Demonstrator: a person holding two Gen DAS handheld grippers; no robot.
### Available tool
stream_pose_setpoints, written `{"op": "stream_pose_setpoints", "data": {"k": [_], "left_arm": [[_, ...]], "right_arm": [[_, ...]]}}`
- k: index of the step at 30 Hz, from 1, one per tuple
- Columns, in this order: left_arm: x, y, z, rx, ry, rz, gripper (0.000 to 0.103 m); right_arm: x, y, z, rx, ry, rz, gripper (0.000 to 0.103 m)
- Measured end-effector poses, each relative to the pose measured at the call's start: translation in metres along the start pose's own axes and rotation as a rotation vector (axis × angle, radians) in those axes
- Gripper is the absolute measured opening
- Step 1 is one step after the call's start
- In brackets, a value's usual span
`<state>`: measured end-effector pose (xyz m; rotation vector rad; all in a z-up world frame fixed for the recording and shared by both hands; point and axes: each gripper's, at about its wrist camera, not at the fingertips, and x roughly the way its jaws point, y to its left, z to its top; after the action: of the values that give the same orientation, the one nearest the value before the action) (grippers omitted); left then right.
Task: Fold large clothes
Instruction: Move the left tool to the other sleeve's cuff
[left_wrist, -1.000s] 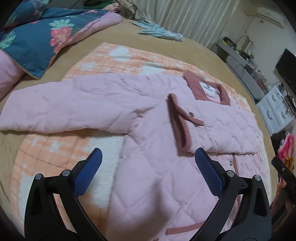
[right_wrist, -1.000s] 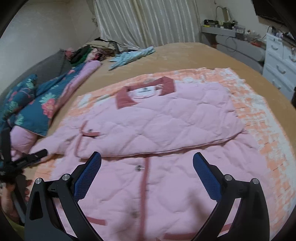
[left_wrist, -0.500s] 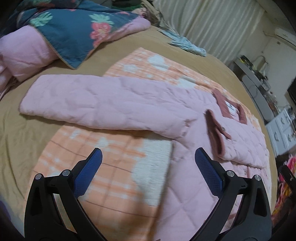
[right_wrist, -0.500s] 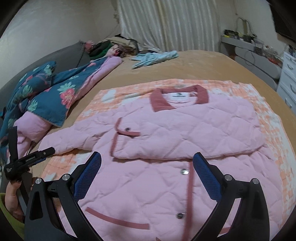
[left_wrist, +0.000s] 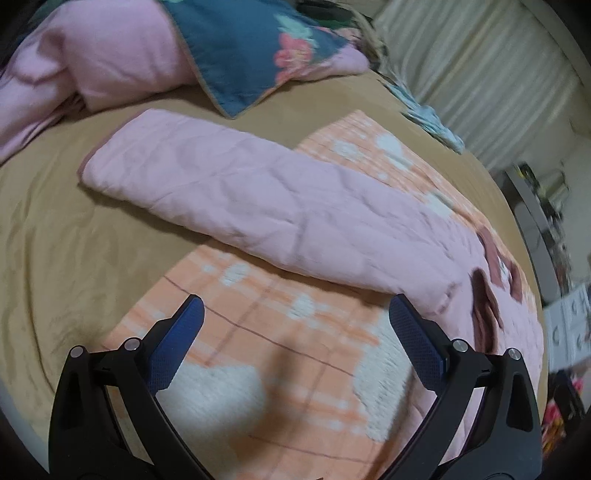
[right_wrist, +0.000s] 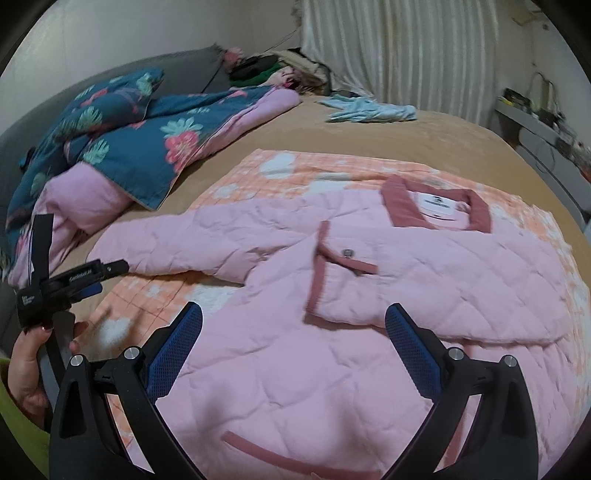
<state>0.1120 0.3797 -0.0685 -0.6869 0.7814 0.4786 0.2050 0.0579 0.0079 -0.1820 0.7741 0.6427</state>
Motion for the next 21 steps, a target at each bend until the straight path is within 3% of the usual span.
{"op": "stream_pose_setpoints", "data": {"k": [9, 12, 16, 21], "left_arm": [[0.023, 0.039, 0.018, -0.120, -0.029, 0.048, 0.094], [0.034, 0.052, 0.025, -0.189, -0.015, 0.029, 0.094], [0.053, 0.068, 0.035, -0.283, -0.011, 0.033, 0.094], [0.066, 0.092, 0.050, -0.380, -0.077, 0.016, 0.094]], "right_arm": [[0.044, 0.031, 0.011, -0.040, 0.052, 0.029, 0.099], [0.054, 0.033, 0.015, -0.043, 0.055, 0.035, 0.099], [0.059, 0.027, 0.017, -0.031, 0.055, 0.036, 0.099], [0.059, 0.005, 0.012, 0.005, 0.056, 0.018, 0.099]]}}
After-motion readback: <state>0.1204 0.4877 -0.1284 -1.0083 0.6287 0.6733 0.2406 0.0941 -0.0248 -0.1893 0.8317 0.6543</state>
